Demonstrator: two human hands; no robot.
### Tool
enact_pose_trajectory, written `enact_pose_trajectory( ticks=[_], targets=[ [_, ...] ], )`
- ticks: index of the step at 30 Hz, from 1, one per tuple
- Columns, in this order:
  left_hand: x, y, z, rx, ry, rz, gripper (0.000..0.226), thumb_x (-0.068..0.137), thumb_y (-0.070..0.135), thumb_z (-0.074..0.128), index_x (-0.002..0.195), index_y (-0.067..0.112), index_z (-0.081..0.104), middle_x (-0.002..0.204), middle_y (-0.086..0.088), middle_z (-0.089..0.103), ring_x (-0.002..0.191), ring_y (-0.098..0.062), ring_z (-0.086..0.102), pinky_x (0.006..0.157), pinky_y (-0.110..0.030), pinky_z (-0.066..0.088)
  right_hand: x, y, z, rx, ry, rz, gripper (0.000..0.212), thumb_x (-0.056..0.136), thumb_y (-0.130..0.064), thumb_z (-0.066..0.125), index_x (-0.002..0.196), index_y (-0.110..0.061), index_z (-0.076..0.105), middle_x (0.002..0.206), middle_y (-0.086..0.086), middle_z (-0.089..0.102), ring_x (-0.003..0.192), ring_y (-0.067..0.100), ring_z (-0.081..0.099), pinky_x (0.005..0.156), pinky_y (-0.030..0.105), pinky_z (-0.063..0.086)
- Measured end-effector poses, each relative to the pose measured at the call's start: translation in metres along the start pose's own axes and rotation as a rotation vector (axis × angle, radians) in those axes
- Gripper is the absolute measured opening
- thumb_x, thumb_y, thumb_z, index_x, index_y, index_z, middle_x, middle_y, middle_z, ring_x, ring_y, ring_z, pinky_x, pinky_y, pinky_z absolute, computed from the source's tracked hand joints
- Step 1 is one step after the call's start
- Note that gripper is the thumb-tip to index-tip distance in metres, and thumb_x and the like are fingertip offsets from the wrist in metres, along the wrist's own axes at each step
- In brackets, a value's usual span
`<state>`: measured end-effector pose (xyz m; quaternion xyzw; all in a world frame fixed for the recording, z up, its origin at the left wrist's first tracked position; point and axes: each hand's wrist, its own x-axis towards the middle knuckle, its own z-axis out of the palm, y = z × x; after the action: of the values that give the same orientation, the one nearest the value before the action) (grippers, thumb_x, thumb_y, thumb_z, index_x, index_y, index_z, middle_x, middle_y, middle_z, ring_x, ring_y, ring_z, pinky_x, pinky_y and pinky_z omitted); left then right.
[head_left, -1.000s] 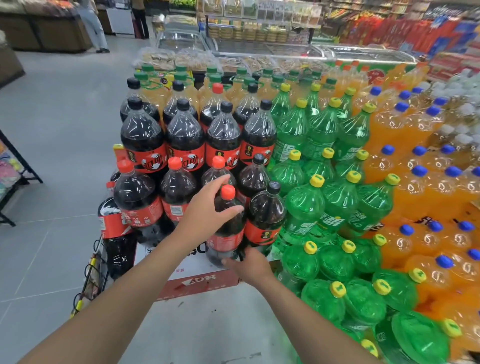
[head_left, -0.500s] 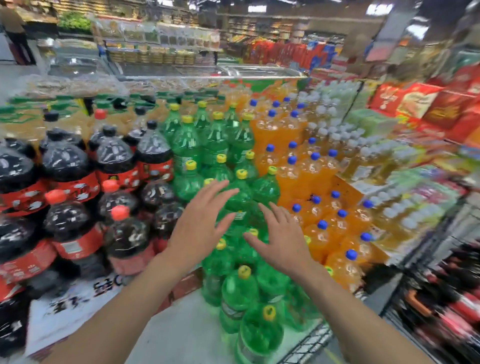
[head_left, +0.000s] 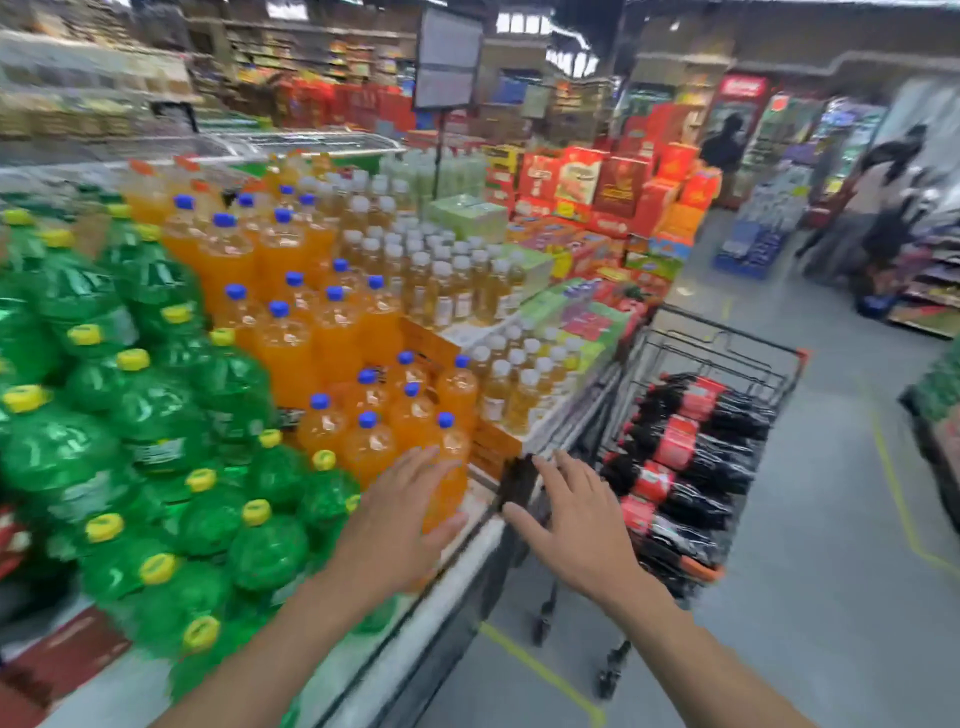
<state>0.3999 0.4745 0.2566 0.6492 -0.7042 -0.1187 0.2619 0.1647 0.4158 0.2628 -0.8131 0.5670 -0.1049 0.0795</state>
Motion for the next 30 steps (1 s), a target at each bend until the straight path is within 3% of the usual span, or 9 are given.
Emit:
enact_pose_trajectory(
  ticks=[3, 5, 9, 15, 24, 30],
  targets=[
    [0.019, 0.05, 0.039, -0.026, -0.042, 0.043, 0.081, 0.085, 0.075, 0.036, 0.153, 0.032, 0.046, 0.166, 0.008, 0.031, 0.156, -0.018, 0.025, 0.125, -0.036, 0.022, -0.023, 0.061, -0.019, -0.006, 0.021, 0.063, 0.088, 0.088, -0.085, 0.02, 0.159, -0.035, 0.027, 0.169, -0.004, 0.018, 0.156, 0.02, 0.013, 0.126, 0.05, 0.017],
    [0.031, 0.08, 0.064, -0.046, -0.078, 0.076, 0.073, 0.09, 0.071, 0.045, 0.153, 0.033, 0.045, 0.167, 0.008, 0.03, 0.156, -0.018, 0.024, 0.127, -0.04, 0.023, -0.038, 0.096, -0.03, -0.014, 0.046, 0.115, 0.084, 0.09, -0.083, 0.026, 0.159, -0.034, 0.028, 0.17, -0.004, 0.017, 0.156, 0.02, 0.012, 0.127, 0.047, 0.014],
    [0.051, 0.134, 0.104, -0.046, -0.163, 0.15, 0.064, 0.101, 0.059, 0.054, 0.157, 0.038, 0.035, 0.169, 0.014, 0.02, 0.158, -0.011, 0.013, 0.128, -0.038, 0.019, -0.06, 0.155, -0.044, 0.032, 0.076, 0.224, 0.093, 0.08, -0.086, 0.018, 0.158, -0.035, 0.031, 0.169, -0.005, 0.018, 0.156, 0.02, 0.013, 0.126, 0.05, 0.016],
    [0.09, 0.186, 0.151, -0.072, -0.219, 0.191, 0.065, 0.101, 0.057, 0.055, 0.158, 0.036, 0.034, 0.168, 0.013, 0.023, 0.155, -0.008, 0.018, 0.126, -0.035, 0.022, -0.068, 0.23, -0.051, 0.038, 0.137, 0.316, 0.091, 0.082, -0.085, 0.02, 0.156, -0.033, 0.035, 0.167, -0.003, 0.025, 0.153, 0.021, 0.021, 0.125, 0.047, 0.022],
    [0.203, 0.213, 0.232, -0.118, -0.25, 0.205, 0.066, 0.1, 0.059, 0.056, 0.158, 0.042, 0.03, 0.168, 0.02, 0.019, 0.157, -0.006, 0.016, 0.126, -0.035, 0.022, -0.002, 0.318, -0.056, 0.038, 0.114, 0.399, 0.097, 0.078, -0.086, 0.014, 0.157, -0.033, 0.03, 0.168, -0.003, 0.022, 0.155, 0.019, 0.015, 0.126, 0.046, 0.017],
    [0.303, 0.223, 0.277, -0.17, -0.26, 0.189, 0.065, 0.099, 0.057, 0.058, 0.157, 0.034, 0.038, 0.167, 0.012, 0.028, 0.154, -0.01, 0.024, 0.125, -0.035, 0.025, 0.067, 0.382, -0.063, -0.009, 0.078, 0.423, 0.094, 0.079, -0.084, 0.014, 0.158, -0.034, 0.029, 0.168, -0.006, 0.019, 0.154, 0.017, 0.015, 0.126, 0.045, 0.015]
  ],
)
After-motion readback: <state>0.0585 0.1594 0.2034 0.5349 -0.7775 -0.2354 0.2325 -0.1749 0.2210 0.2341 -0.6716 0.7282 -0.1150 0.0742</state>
